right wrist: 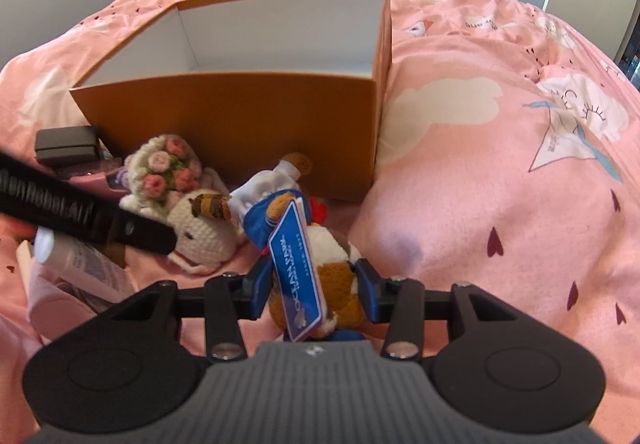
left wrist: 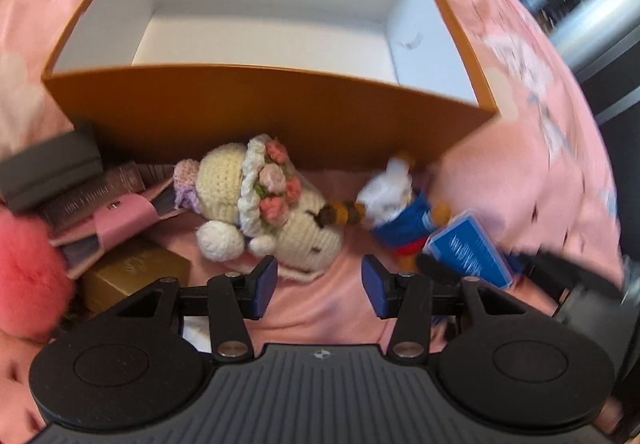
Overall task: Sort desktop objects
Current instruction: 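Grasp the crocheted bunny with the left tool while the right tool holds the duck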
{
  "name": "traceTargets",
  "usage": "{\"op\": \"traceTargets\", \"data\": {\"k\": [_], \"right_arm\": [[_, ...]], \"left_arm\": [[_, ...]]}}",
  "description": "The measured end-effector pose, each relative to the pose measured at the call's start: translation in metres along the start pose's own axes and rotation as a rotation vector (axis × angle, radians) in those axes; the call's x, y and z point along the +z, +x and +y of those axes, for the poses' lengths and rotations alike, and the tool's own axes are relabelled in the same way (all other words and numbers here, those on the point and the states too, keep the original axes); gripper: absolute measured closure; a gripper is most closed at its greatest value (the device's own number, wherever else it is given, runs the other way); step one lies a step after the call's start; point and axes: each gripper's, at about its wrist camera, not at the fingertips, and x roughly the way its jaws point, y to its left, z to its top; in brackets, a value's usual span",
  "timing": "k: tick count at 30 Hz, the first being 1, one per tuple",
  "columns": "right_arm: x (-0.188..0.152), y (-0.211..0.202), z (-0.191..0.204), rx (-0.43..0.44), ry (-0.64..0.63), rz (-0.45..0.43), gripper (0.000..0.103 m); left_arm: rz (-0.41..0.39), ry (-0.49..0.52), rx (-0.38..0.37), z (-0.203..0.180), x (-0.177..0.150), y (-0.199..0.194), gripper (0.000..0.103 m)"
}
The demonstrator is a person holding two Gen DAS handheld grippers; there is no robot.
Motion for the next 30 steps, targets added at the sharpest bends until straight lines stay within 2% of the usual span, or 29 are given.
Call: {"op": "traceTargets", "data": {"k": [6, 10, 14, 16, 22, 30], "right_arm": [[0.001, 0.013, -0.002, 0.0, 0.0, 0.024, 0.053], [0.001, 0.018, 0.0, -0.005, 0.005, 0.029, 0.047], [-0.001, 0.019, 0.004, -0.027, -0.006, 0.024, 0.045], [-0.001, 0.02, 0.005, -0.027, -0.006, 0.024, 0.04], [-0.004, 0.025, 0.013, -0.044, 0.001, 0.007, 0.03], [-0.005, 0.033, 0.015, -0.051, -0.019, 0.003, 0.03]], "left_arm": [[-0.002, -0.175, 0.023, 0.015, 0.006, 0.015, 0.041], [-0.036, -0.278, 0.043, 0.024, 0.005, 0.025, 0.04], [-0.071, -0.373, 0.045, 0.03, 0.004, 0.032, 0.035], [-0.086, -0.422, 0.039, 0.035, 0.003, 0.036, 0.032], [-0.107, -0.451, 0.082, 0.039, 0.004, 0.048, 0.03], [-0.089, -0.437, 0.12, 0.05, 0.007, 0.065, 0.027]]}}
